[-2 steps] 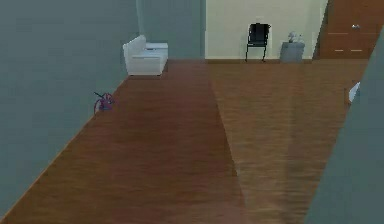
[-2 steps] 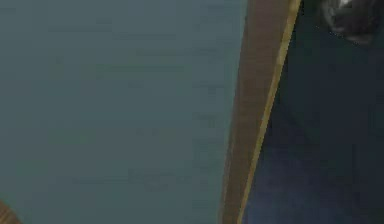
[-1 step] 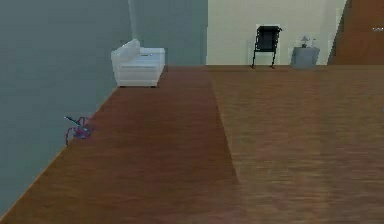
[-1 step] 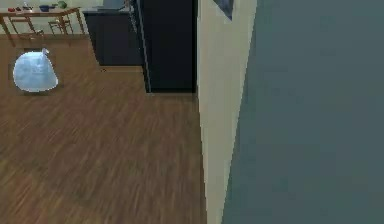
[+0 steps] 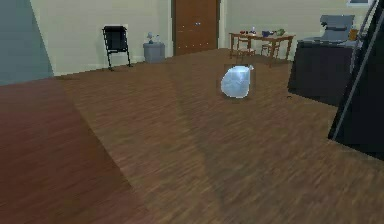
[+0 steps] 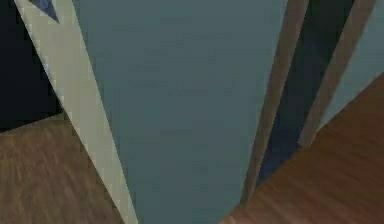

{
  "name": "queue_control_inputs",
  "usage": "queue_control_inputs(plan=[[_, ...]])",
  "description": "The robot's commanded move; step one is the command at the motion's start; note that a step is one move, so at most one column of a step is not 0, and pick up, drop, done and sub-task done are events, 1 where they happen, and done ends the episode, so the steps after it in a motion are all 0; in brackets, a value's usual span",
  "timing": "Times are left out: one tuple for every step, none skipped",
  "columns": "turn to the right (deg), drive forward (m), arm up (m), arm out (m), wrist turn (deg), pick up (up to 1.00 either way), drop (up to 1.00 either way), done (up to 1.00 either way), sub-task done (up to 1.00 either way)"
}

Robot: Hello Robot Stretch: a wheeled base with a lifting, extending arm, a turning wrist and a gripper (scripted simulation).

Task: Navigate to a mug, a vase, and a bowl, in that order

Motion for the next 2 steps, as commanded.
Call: queue_control_inputs(plan=[[0.0,1.0,0.0,0.0,0.0,0.0,0.0,0.0,0.0],[0.0,1.0,0.0,0.0,0.0,0.0,0.0,0.0,0.0]])
